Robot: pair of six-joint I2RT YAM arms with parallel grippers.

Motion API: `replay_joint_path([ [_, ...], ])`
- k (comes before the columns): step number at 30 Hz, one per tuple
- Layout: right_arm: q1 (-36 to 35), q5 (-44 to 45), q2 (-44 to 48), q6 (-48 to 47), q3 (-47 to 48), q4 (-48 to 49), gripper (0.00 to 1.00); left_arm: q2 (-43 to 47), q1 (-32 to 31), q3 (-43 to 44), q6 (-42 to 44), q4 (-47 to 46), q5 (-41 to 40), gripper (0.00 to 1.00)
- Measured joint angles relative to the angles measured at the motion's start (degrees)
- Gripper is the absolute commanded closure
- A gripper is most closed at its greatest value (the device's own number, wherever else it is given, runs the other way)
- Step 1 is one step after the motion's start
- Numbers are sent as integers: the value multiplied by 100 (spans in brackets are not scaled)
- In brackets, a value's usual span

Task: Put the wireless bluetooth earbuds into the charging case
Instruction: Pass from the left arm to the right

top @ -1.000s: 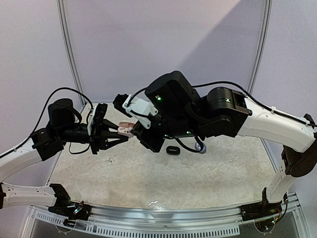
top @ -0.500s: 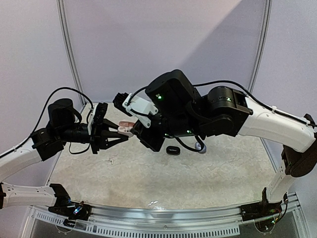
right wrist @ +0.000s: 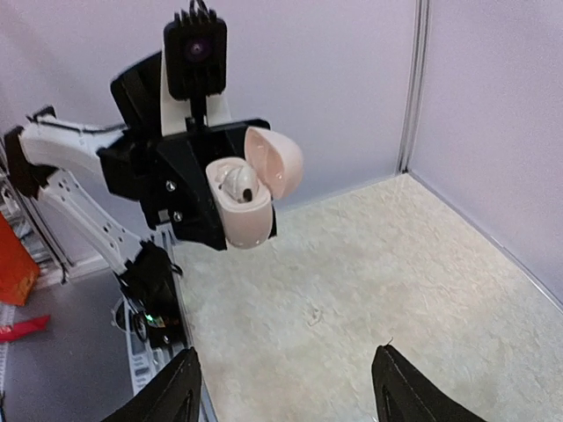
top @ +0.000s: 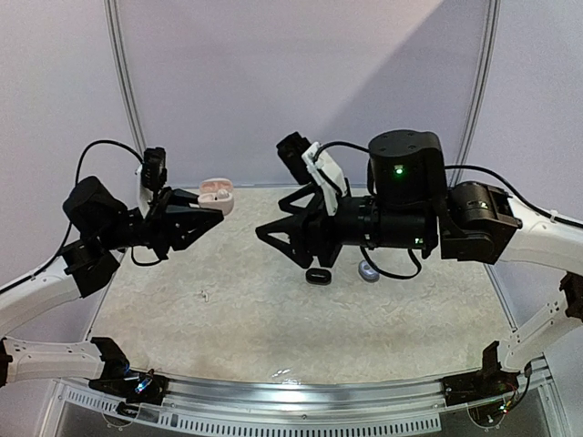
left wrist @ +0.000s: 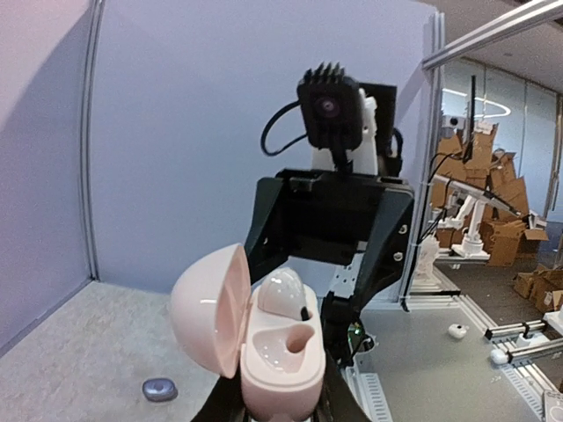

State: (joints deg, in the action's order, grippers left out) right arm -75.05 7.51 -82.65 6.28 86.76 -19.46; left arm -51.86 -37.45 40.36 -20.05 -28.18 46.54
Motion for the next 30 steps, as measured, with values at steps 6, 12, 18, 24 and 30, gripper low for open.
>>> replay_joint_path([
  [6,48,-629,-4,103,-70,1255,37,-243,-11,0,-855,-1259,367,100],
  [12,55,-1012,-179,122,-61,1864,42,-304,-81,24,-1025,-1620,448,100],
  [18,61,-1187,-610,149,278,1788,59,-328,-140,98,-1023,-1762,452,100],
  [24,70,-1237,-669,146,282,1836,64,-328,-157,105,-1021,-1777,472,100],
  [30,79,-1248,-675,146,286,1963,65,-328,-181,105,-1001,-1777,494,100],
])
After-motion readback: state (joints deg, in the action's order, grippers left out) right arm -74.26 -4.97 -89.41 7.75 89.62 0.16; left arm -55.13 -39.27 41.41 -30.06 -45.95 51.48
